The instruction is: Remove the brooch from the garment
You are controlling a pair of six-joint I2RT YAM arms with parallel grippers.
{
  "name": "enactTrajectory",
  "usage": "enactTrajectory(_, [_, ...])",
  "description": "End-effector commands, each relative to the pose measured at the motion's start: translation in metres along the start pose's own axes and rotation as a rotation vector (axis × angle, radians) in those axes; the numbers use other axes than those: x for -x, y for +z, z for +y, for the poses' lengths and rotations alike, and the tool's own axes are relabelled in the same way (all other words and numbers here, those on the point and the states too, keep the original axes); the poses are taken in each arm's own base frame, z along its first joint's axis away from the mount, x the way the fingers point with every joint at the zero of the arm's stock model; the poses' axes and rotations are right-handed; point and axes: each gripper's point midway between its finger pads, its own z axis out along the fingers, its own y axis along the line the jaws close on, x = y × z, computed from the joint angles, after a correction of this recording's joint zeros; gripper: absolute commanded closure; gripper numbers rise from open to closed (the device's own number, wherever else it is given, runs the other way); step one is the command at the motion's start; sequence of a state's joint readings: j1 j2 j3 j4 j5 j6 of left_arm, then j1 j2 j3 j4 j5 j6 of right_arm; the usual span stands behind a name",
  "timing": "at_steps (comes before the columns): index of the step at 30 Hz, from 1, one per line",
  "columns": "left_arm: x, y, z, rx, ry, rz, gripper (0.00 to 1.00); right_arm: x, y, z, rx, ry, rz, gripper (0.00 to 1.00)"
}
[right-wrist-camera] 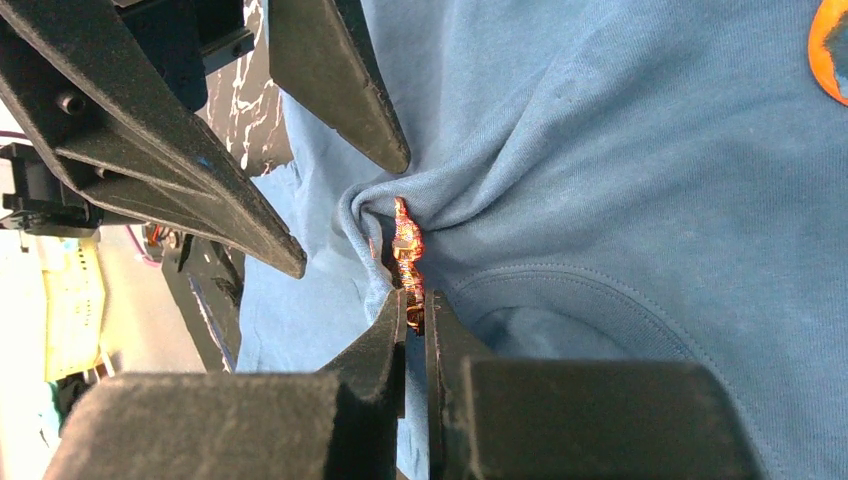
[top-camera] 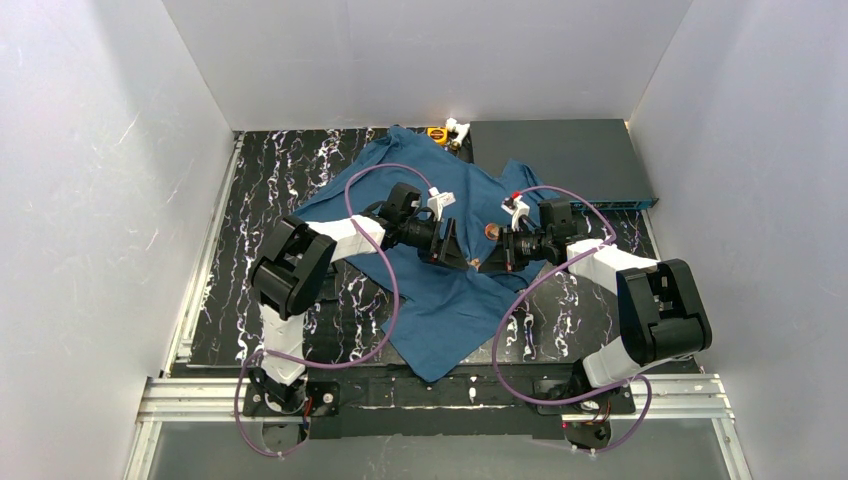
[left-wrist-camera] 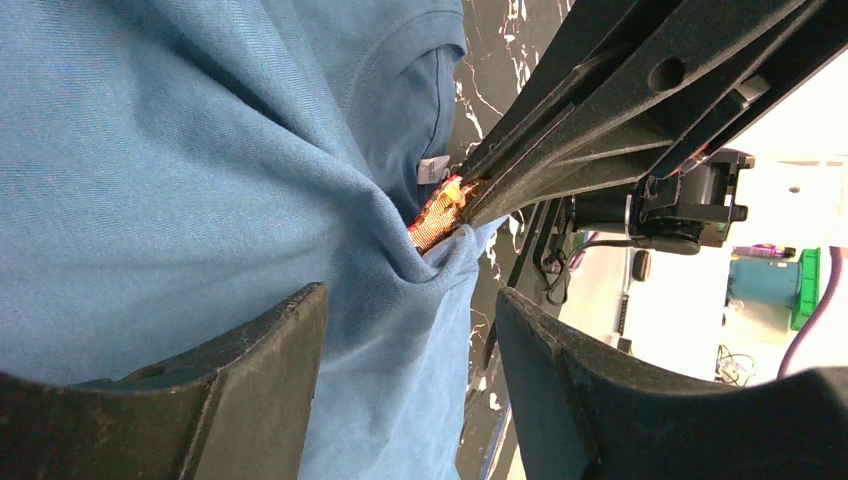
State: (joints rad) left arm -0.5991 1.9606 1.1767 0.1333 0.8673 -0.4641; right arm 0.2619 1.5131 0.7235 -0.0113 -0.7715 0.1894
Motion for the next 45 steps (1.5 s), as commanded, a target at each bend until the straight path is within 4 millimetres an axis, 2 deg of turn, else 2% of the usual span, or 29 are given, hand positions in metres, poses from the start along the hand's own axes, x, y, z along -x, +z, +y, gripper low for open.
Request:
enactTrajectory(1, [0.006,-0.005,-0.014,-0.039,0.043,-0.006,0.41,0.016,-0.006,0.007,-0.003,-0.056,-0.028,0.99])
enactTrajectory(4, [0.005,-0.005,-0.015,-0.049,0.041,0.002,0.47,0.016,-0.006,0.003,-0.025,-0.067,-0.017,0.99])
enactTrajectory(8, [0.003,-0.005,-0.013,-0.041,0.04,0.002,0.66,0.014,-0.006,-0.002,-0.046,-0.091,0.004,0.99])
enactTrajectory(12, [0.002,-0.004,-0.012,-0.044,0.037,0.006,0.79,0.013,-0.005,-0.005,-0.052,-0.101,0.017,0.99])
enactTrajectory(17, [0.004,-0.004,-0.013,-0.042,0.046,0.001,1.0,0.009,-0.005,-0.009,-0.064,-0.11,0.036,0.99])
enactTrajectory(31, [0.001,-0.012,-0.015,-0.037,0.07,-0.01,1.0,-0.007,-0.013,-0.026,-0.139,-0.173,0.117,0.99])
enactTrajectory(41, [-0.006,-0.016,-0.005,0.011,0.085,0.016,1.0,0.011,-0.039,-0.04,-0.21,-0.165,0.106,0.99])
enactTrajectory(42, [-0.004,-0.017,-0.006,0.013,0.09,0.02,0.98,0.014,-0.043,-0.041,-0.212,-0.162,0.101,0.99])
enactTrajectory(45, [-0.001,-0.019,-0.008,0.014,0.106,0.018,0.7,0.024,-0.053,-0.039,-0.202,-0.154,0.088,0.99])
